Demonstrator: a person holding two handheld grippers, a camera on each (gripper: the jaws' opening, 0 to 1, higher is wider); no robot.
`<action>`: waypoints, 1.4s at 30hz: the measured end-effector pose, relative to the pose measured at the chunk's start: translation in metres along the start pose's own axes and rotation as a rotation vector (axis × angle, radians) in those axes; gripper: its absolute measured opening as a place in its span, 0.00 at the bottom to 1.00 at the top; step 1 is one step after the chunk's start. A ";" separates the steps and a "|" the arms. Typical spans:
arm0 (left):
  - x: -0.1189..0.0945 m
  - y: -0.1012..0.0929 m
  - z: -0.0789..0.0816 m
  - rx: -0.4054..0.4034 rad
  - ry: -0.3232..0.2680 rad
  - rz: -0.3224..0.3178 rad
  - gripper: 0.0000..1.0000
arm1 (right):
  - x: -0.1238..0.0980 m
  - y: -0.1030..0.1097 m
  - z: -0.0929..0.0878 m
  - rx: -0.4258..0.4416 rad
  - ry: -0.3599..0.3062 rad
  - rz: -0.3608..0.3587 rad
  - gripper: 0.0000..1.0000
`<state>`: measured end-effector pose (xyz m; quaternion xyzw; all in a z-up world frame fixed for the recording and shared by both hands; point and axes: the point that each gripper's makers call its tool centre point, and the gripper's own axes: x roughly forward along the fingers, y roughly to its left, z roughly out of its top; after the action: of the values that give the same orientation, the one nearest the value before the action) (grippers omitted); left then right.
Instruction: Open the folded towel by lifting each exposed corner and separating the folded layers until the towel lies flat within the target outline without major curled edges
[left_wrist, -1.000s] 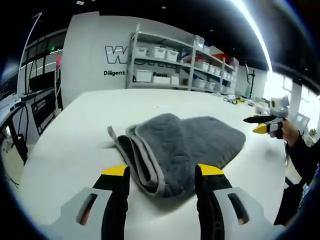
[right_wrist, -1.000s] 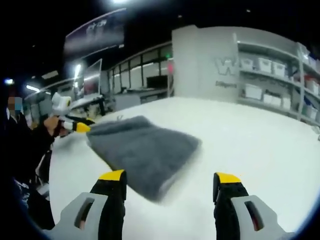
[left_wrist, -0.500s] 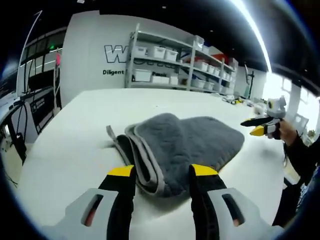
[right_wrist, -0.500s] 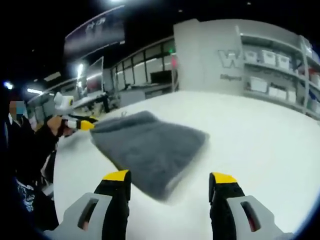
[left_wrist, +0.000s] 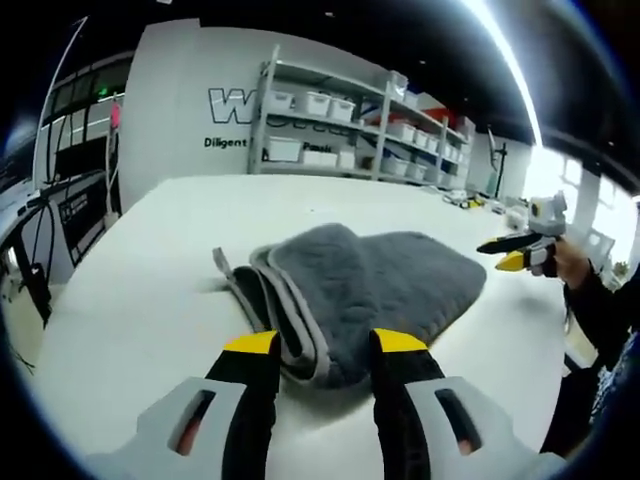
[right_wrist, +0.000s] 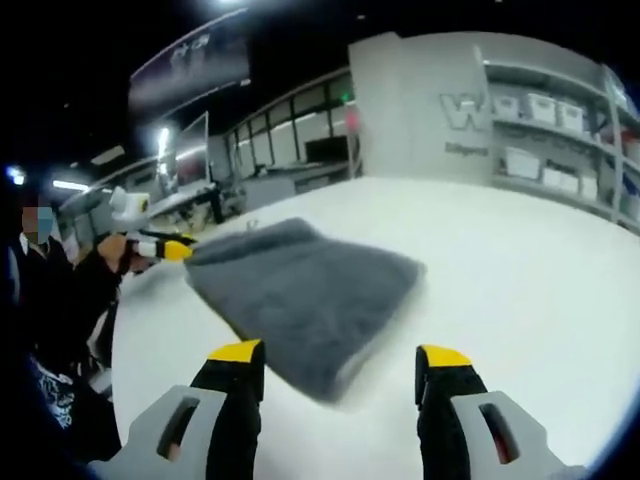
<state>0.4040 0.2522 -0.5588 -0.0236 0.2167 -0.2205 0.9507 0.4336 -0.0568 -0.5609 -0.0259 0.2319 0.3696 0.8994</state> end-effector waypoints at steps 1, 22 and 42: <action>0.000 0.000 -0.001 0.003 0.004 0.002 0.35 | 0.001 0.001 -0.001 -0.002 0.001 0.000 0.61; -0.001 0.002 -0.004 -0.002 0.012 -0.009 0.27 | 0.009 0.017 -0.013 0.033 0.036 0.029 0.46; 0.001 0.006 -0.006 0.003 0.010 0.014 0.19 | 0.013 0.013 -0.016 0.139 0.045 0.072 0.30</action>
<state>0.4046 0.2581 -0.5650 -0.0196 0.2210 -0.2143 0.9512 0.4261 -0.0425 -0.5790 0.0369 0.2780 0.3841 0.8797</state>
